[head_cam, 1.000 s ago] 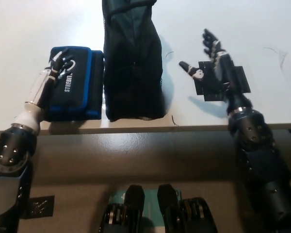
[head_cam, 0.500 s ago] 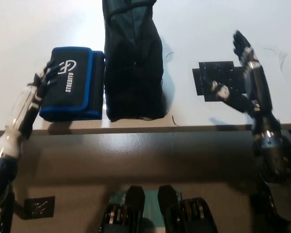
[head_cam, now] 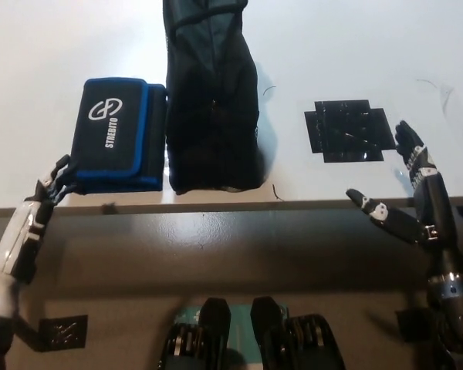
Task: Use both hands to pick up the lunch bag on the right hand side and smoothly move it near the note book on the left hand side
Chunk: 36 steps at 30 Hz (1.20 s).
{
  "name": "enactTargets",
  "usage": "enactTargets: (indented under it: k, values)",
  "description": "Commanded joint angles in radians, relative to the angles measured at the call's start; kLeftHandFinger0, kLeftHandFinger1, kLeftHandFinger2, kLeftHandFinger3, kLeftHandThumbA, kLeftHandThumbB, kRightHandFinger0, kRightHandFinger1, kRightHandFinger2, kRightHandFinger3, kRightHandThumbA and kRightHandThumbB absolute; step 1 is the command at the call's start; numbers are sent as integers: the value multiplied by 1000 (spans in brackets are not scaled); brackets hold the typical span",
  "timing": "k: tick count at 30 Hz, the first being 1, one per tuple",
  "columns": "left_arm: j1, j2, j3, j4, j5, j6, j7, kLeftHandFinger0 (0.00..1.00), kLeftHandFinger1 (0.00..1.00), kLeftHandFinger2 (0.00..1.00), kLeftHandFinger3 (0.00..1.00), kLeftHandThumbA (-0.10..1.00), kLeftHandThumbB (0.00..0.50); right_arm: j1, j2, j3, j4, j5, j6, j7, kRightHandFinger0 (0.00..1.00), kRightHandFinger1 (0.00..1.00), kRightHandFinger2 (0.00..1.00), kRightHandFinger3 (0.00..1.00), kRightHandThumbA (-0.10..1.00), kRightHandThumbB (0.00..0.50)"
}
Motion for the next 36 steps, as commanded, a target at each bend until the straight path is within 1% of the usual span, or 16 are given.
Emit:
enactTargets:
  k: [1,2,3,4,5,10,12,16,17,20,23,27,29,32,34,36]
  values:
    - [11,21,24,20,-18,-93,2,1000,1000,1000,1000,1000,364,9,-21,0,6,1,-79,11,1000,1000,1000,1000,1000,269]
    - [11,21,25,21,-17,-95,1,1000,1000,1000,1000,1000,364,9,-22,1,6,1,-79,11,1000,1000,1000,1000,1000,269]
    - [22,22,25,46,-13,-119,-1,1000,1000,1000,1000,1000,311,20,-22,6,11,22,-79,29,1000,1000,1000,1000,1000,267]
    - [37,23,25,84,-6,-155,-3,1000,1000,1000,1000,1000,288,36,-22,14,17,52,-78,57,1000,1000,1000,1000,1000,268]
    - [45,21,25,92,1,-158,1,1000,1000,1000,1000,1000,270,48,-19,25,12,64,-76,73,1000,1000,1000,1000,1000,264]
    - [78,6,22,123,23,-182,18,1000,1000,1000,1000,1000,249,98,-6,56,-1,67,-43,99,1000,1000,1000,1000,1000,297]
    - [88,-2,17,147,20,-192,17,1000,1000,1000,1000,1000,277,107,-4,61,12,77,-52,106,1000,1000,1000,1000,1000,282]
    - [94,-19,11,183,26,-194,20,1000,1000,1000,1000,1000,276,129,3,63,14,90,-55,112,1000,1000,1000,1000,1000,273]
    - [93,-20,11,193,26,-194,19,1000,1000,1000,1000,1000,272,131,6,63,14,100,-52,119,1000,1000,1000,1000,1000,284]
    - [87,-22,12,223,43,-194,30,1000,1000,1000,1000,1000,259,131,12,64,28,113,-66,130,1000,1000,1000,1000,1000,251]
    - [81,-27,11,244,42,-194,29,1000,1000,1000,1000,1000,251,128,9,63,38,117,-66,140,1000,1000,1000,1000,1000,254]
    - [86,-37,14,259,30,-194,26,1000,1000,1000,1000,1000,244,121,10,55,55,125,-70,141,1000,1000,1000,1000,1000,293]
    - [87,-40,18,265,24,-194,25,1000,1000,1000,1000,1000,229,116,9,47,63,120,-78,133,1000,1000,1000,1000,1000,280]
    - [85,-42,22,276,15,-194,22,1000,1000,1000,1000,1000,229,111,9,41,74,125,-68,135,1000,1000,1000,1000,1000,268]
    - [83,-42,22,277,8,-194,18,1000,1000,1000,1000,1000,234,106,10,41,85,118,-68,131,1000,1000,1000,1000,1000,274]
    - [82,-48,21,279,-17,-194,6,1000,1000,1000,1000,1000,221,100,11,42,94,119,-64,135,1000,1000,1000,1000,1000,278]
